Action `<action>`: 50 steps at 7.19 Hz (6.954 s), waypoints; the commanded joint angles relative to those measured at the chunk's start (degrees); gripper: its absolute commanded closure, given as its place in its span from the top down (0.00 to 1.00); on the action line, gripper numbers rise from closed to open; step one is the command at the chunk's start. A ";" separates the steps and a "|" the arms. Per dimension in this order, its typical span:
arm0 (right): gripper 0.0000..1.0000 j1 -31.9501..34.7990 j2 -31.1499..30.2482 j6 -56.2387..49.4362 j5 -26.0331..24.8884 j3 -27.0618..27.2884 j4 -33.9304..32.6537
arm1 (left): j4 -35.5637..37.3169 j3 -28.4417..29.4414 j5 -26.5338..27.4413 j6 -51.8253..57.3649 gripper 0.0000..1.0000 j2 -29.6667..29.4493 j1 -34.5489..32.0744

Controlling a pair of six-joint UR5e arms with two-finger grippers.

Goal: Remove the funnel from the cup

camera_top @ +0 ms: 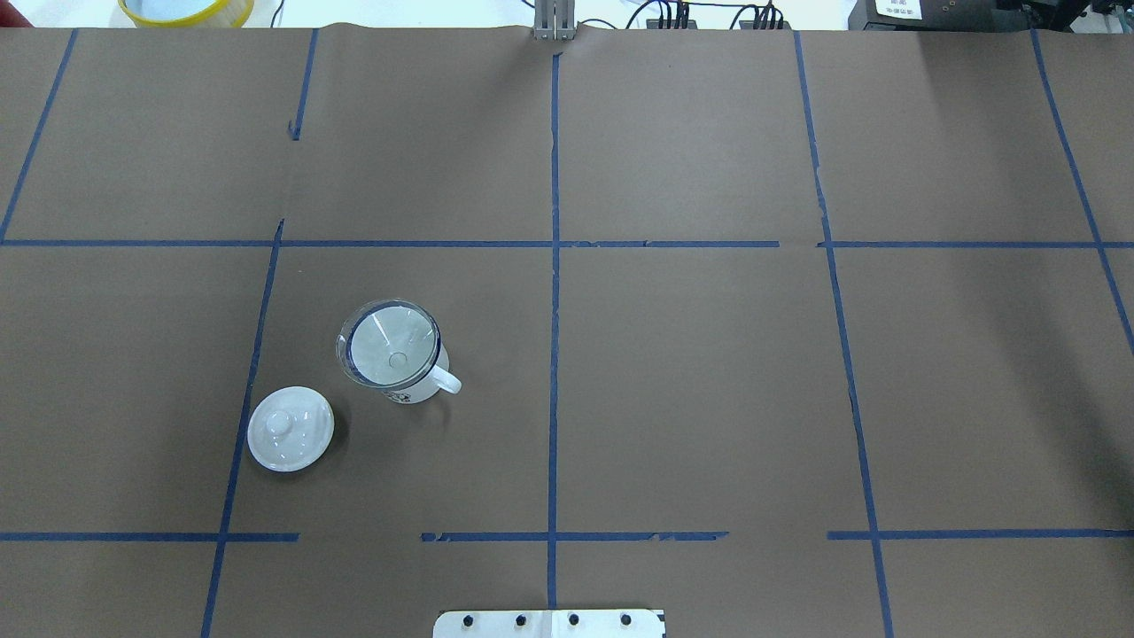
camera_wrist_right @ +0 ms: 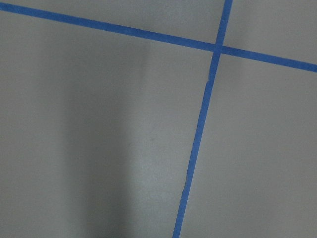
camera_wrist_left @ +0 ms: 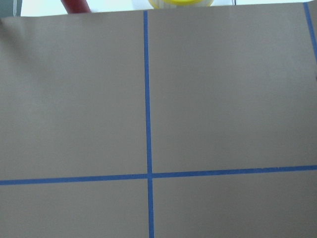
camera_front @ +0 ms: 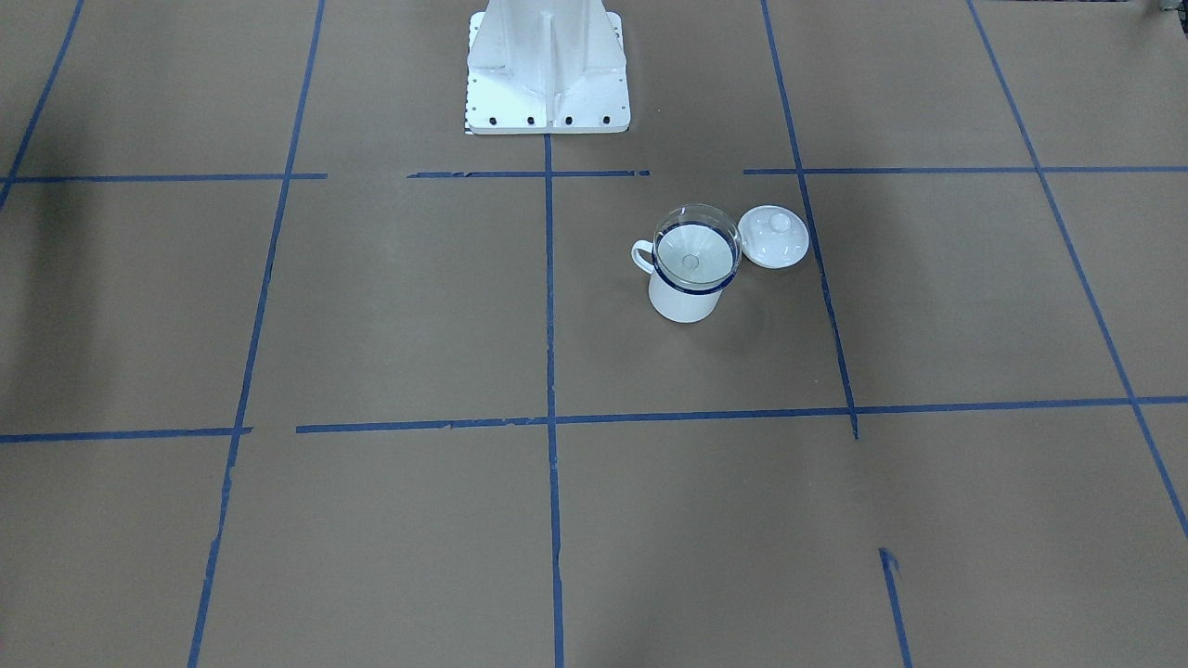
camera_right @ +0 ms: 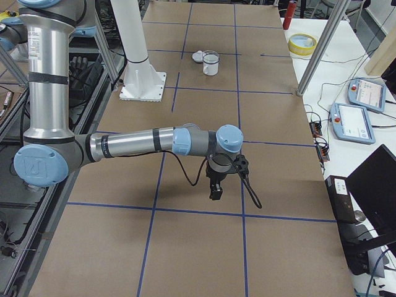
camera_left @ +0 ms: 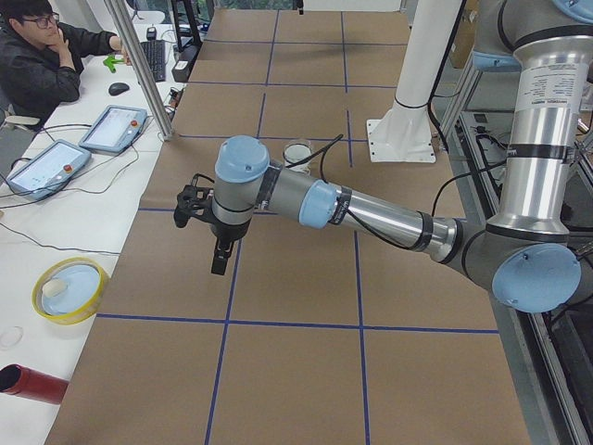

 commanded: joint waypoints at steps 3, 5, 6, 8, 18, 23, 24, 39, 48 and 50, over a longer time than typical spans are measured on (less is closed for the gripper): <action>1.00 0.00 0.00 0.04 0.00 0.00 0.00 | -2.41 -5.64 1.12 -29.78 1.00 -6.11 20.83; 1.00 0.00 0.00 0.04 0.00 0.00 0.00 | 5.00 -5.93 12.77 -45.13 1.00 -15.39 32.43; 1.00 0.00 0.00 -0.05 0.00 0.00 0.00 | 14.02 -5.93 15.18 -47.45 1.00 -21.63 36.58; 1.00 0.00 0.00 -0.05 0.00 0.00 0.00 | 17.98 -5.50 18.09 -59.01 1.00 -27.12 44.31; 1.00 0.00 0.00 -0.05 0.00 0.00 0.00 | 18.24 4.62 23.91 -69.36 0.48 -35.67 57.45; 1.00 0.00 0.00 -0.05 0.00 0.00 0.00 | 18.42 3.92 23.91 -69.36 0.18 -34.97 57.54; 1.00 0.00 0.00 0.04 0.00 0.00 0.00 | 19.11 3.83 23.91 -69.27 0.00 -34.96 57.54; 1.00 0.00 0.00 -0.05 0.00 0.00 0.00 | -29.70 40.23 64.94 -123.58 0.00 -42.58 49.37; 1.00 0.00 0.00 -0.05 0.00 0.00 0.00 | -28.97 28.79 64.87 -105.21 1.00 -34.57 50.16; 1.00 0.00 0.00 -0.05 0.00 0.00 0.00 | -24.31 14.29 51.33 -92.62 1.00 -27.02 49.81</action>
